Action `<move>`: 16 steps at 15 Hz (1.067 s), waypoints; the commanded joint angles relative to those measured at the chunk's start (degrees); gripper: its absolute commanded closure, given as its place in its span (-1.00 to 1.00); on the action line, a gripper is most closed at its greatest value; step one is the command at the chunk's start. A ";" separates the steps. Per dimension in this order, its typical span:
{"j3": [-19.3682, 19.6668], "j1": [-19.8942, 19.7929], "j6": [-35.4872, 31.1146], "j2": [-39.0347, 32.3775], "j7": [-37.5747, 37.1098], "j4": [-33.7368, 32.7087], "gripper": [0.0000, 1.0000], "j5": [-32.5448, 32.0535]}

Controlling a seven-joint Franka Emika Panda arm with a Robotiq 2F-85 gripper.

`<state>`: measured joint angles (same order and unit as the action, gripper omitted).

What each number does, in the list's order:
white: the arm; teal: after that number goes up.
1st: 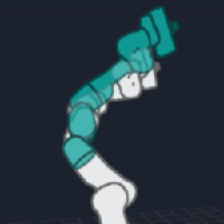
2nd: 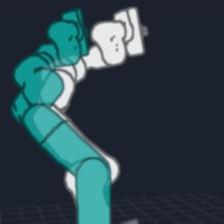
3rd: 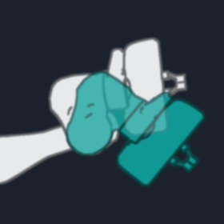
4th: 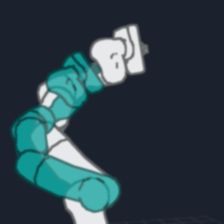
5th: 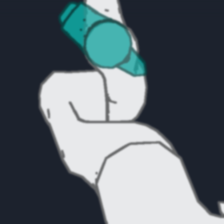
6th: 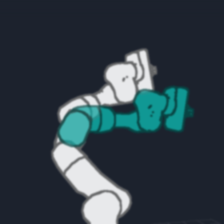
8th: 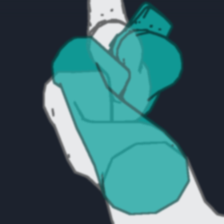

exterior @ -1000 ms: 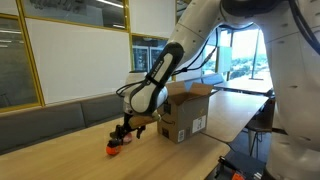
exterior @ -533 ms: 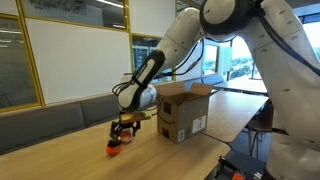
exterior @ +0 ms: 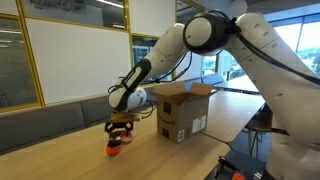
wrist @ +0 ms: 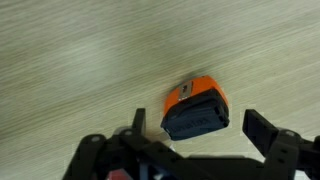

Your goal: Put the objects on the left inside the box

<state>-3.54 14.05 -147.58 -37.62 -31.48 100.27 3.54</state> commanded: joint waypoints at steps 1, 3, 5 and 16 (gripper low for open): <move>2.93 2.60 4.26 -6.96 -6.18 -10.88 -1.00 2.02; 4.04 3.25 6.37 -9.86 -10.01 -14.80 -1.00 1.88; 5.41 3.99 7.97 -12.74 -14.83 -18.57 -1.00 1.42; 4.09 2.18 16.21 -19.43 -26.82 -28.62 -1.00 3.67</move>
<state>1.03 16.72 -133.82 -55.10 -55.90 75.73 5.80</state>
